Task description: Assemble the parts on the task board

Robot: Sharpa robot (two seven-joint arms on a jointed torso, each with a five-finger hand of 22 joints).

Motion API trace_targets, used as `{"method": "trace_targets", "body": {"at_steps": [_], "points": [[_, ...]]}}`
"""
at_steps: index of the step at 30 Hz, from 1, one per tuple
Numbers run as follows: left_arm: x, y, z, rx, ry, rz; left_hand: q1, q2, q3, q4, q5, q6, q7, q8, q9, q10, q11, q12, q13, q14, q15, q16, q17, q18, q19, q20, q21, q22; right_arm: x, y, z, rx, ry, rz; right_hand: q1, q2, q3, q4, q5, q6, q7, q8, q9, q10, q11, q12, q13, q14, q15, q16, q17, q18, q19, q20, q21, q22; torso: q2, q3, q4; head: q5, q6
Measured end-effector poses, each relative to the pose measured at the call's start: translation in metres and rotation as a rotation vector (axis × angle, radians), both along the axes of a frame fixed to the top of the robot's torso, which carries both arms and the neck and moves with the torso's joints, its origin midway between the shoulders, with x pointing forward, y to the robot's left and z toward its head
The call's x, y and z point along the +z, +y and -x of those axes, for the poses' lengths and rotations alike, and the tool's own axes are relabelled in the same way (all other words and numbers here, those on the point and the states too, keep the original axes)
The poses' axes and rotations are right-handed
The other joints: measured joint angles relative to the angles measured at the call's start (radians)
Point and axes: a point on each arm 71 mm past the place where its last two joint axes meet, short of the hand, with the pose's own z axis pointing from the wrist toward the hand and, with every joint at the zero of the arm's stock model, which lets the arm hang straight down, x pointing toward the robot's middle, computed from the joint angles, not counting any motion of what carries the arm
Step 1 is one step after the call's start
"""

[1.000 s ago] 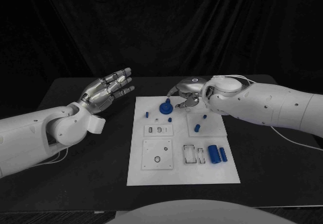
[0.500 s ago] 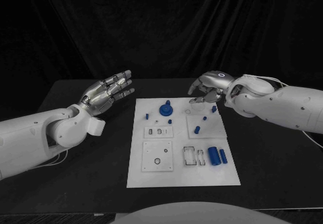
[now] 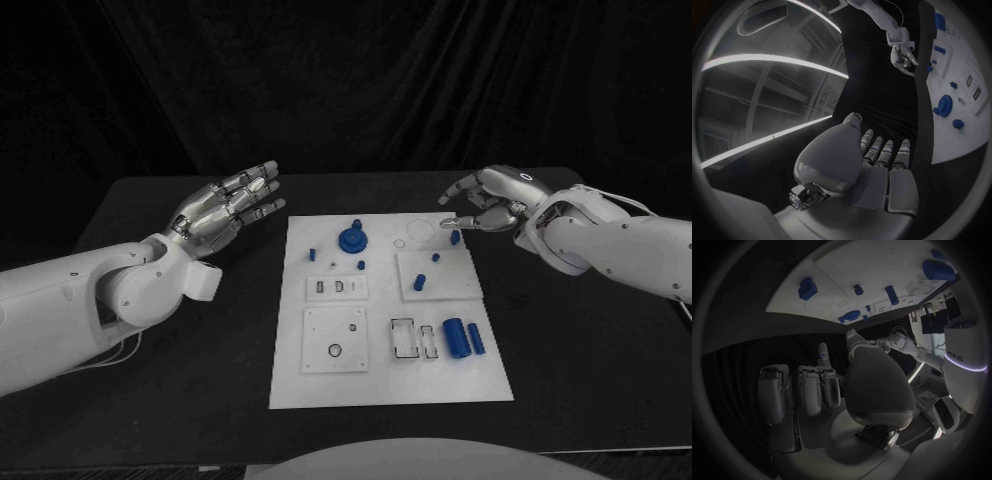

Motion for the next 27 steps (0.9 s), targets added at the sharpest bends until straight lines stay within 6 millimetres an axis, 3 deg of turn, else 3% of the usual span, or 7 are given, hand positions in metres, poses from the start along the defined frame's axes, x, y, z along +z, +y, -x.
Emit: {"method": "trace_targets", "body": {"at_steps": [8,12,17,20,27], "points": [[-0.005,0.002,0.002,0.001,0.011,0.0,0.0,0.0,0.0,0.0,0.0,0.0,0.0,0.0,0.0,0.0,0.0,0.0,0.0,0.0,0.0,0.0,0.0,0.0,0.0,0.0,0.0,0.0,-0.017,-0.015,0.002,-0.029,0.018,-0.056,0.069,0.022,0.016,-0.001,0.074,-0.06,0.006,0.001,0.004,0.0,0.0,0.0,0.0,0.0,0.0,0.0,0.0,0.0,0.0,0.0,0.0,0.0,-0.001,0.0006,-0.0012,-0.003,0.008],[-0.006,0.003,0.002,0.0,0.013,0.001,0.0,0.0,0.003,-0.003,0.0,0.0,0.0,0.0,0.0,0.0,0.0,0.0,0.0,0.0,0.0,0.0,0.0,0.0,0.0,0.0,0.0,0.0,-0.023,-0.018,0.004,-0.03,0.027,-0.068,0.085,0.025,0.018,-0.004,0.106,-0.07,0.01,0.02,0.009,0.0,0.0,0.0,0.0,0.0,0.0,0.0,0.0,0.0,0.0,0.0,0.0,0.0,-0.002,0.0013,-0.0024,-0.004,0.009],[-0.006,0.003,0.003,-0.002,0.015,0.001,0.0,0.0,0.003,-0.003,0.0,0.0,0.0,0.0,0.0,0.0,0.0,0.0,0.0,0.0,0.0,0.0,0.0,0.0,0.0,0.0,0.0,0.0,-0.031,-0.021,0.007,-0.027,0.042,-0.079,0.09,0.03,0.028,-0.003,0.232,-0.096,0.014,0.048,0.015,0.0,0.0,0.0,0.0,0.0,0.0,0.0,0.0,0.0,0.0,0.0,0.0,0.0,-0.003,0.0044,-0.0031,-0.004,0.007],[-0.007,0.003,0.003,-0.003,0.015,0.002,0.0,0.0,0.003,-0.003,0.0,0.0,0.0,0.0,0.0,0.0,0.0,0.0,0.0,0.0,0.0,0.0,0.0,0.0,0.0,0.0,0.0,0.0,-0.034,-0.022,0.009,-0.022,0.05,-0.083,0.09,0.03,0.028,-0.003,0.257,-0.105,0.013,0.05,0.016,0.0,0.0,0.0,0.0,0.0,0.0,0.0,0.001,0.0,0.0,0.0,0.0,0.0,-0.004,0.0057,-0.0036,-0.002,0.006],[-0.007,0.004,0.003,-0.001,0.017,0.001,0.0,0.0,0.003,-0.003,0.0,0.0,0.0,0.0,0.0,0.0,0.0,0.0,0.0,0.0,0.0,0.0,0.0,0.0,0.0,0.0,0.0,0.0,-0.039,-0.023,0.01,-0.011,0.075,-0.087,0.09,0.03,0.028,-0.003,0.258,-0.117,0.017,0.055,0.016,0.0,0.0,0.0,0.0,0.0,0.0,0.0,0.001,0.0,0.0,0.0,0.0,0.0,-0.004,0.0047,-0.0036,-0.006,0.008]]}}
